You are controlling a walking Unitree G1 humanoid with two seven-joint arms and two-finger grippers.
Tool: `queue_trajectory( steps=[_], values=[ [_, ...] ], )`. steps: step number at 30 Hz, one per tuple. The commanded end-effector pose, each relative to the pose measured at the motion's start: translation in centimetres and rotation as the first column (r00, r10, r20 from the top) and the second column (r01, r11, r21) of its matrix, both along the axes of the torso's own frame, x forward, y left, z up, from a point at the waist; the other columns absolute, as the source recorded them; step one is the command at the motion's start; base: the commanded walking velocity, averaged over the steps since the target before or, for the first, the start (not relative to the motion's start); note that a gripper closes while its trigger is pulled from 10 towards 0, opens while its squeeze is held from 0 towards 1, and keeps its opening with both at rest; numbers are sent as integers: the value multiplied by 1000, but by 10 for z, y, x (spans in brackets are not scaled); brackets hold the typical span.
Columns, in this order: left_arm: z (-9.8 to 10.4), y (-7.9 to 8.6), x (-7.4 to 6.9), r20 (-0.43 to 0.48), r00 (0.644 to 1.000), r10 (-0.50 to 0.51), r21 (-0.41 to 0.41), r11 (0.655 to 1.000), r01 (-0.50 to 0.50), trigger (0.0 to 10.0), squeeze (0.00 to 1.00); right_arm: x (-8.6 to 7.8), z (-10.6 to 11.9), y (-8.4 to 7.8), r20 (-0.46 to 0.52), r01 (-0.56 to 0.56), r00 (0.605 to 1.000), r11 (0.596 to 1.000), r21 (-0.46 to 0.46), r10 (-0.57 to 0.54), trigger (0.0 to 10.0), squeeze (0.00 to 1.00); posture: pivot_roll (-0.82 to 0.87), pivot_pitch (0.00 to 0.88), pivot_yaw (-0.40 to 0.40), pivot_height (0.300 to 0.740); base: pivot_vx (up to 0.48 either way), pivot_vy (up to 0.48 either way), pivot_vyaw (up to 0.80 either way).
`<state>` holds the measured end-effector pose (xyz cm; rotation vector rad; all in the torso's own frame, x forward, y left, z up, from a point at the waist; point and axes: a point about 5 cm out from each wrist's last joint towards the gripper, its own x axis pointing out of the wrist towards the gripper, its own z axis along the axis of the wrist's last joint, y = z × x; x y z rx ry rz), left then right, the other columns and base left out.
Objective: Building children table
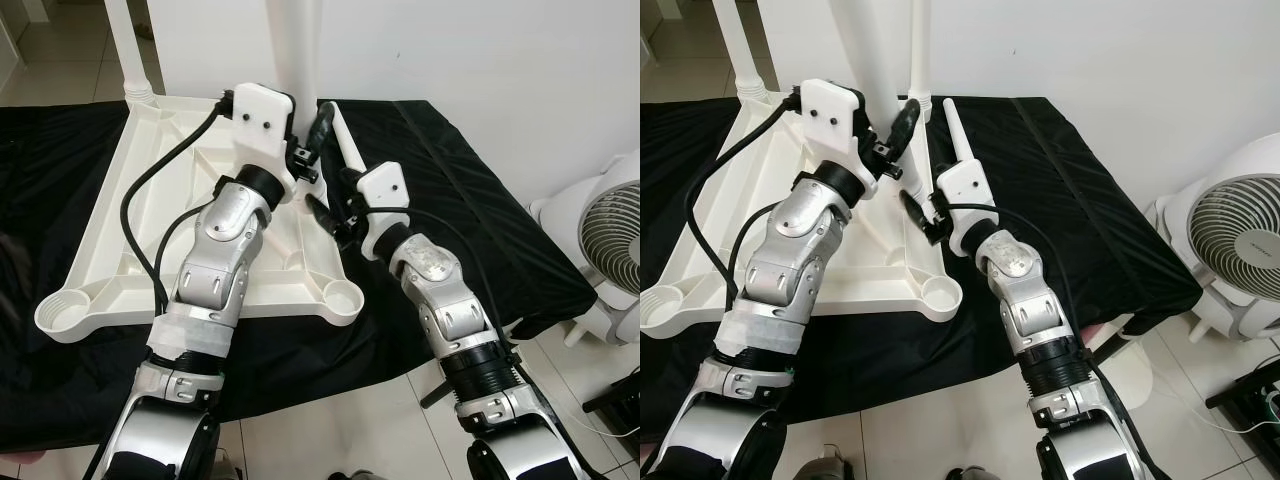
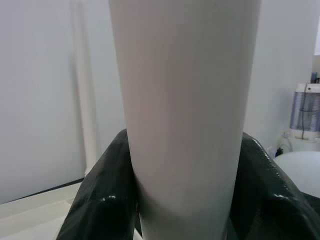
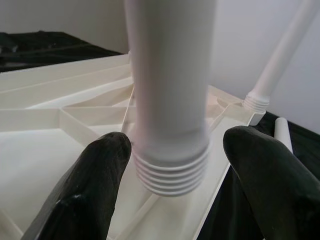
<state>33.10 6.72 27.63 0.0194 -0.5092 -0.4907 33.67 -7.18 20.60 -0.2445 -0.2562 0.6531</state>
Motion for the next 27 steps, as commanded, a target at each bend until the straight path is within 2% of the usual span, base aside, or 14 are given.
queue_trajectory(
  steps=[1, 13, 22, 24, 25, 26, 27],
  values=[
    [9, -9, -6, 42, 998, -46, 19, 999, 45, 10000, 0, 2, 0, -3, 4, -2, 1000, 999, -36, 2, 10000, 0, 130, 11, -83, 740, 0, 0, 0],
    [10, -21, -11, 32, 993, -115, 36, 993, 114, 10000, 0, 10, 7, -2, 55, -13, 998, 998, -55, 16, 10000, 0, 126, 29, -77, 740, 0, 0, 0],
    [12, -26, -14, 6, 986, -168, 20, 986, 168, 10000, 0, 10, 14, 3, 95, -83, 992, 996, -31, 86, 10000, 0, 130, 43, -71, 740, 0, 0, 0],
    [14, -27, -15, -12, 982, -190, -10, 982, 190, 10000, 0, 10, 15, 3, 110, -100, 989, 995, -19, 101, 10000, 0, 132, 45, -70, 740, 0, 0, 0],
    [15, -27, -15, -17, 980, -198, -22, 980, 197, 10000, 0, 10, 15, 2, 114, -100, 988, 995, -15, 101, 9490, 0, 132, 45, -70, 740, 0, 0, 0],
    [15, -27, -15, -20, 979, -202, -29, 979, 201, 10000, 0, 11, 15, 2, 119, -101, 988, 995, -12, 102, 9490, 0, 133, 45, -69, 740, 0, 0, 0],
    [16, -27, -16, -19, 979, -202, -31, 979, 202, 10000, 0, 12, 15, 0, 117, -93, 989, 996, -6, 93, 2941, 0, 133, 45, -68, 740, 0, 0, 0]
  ],
)
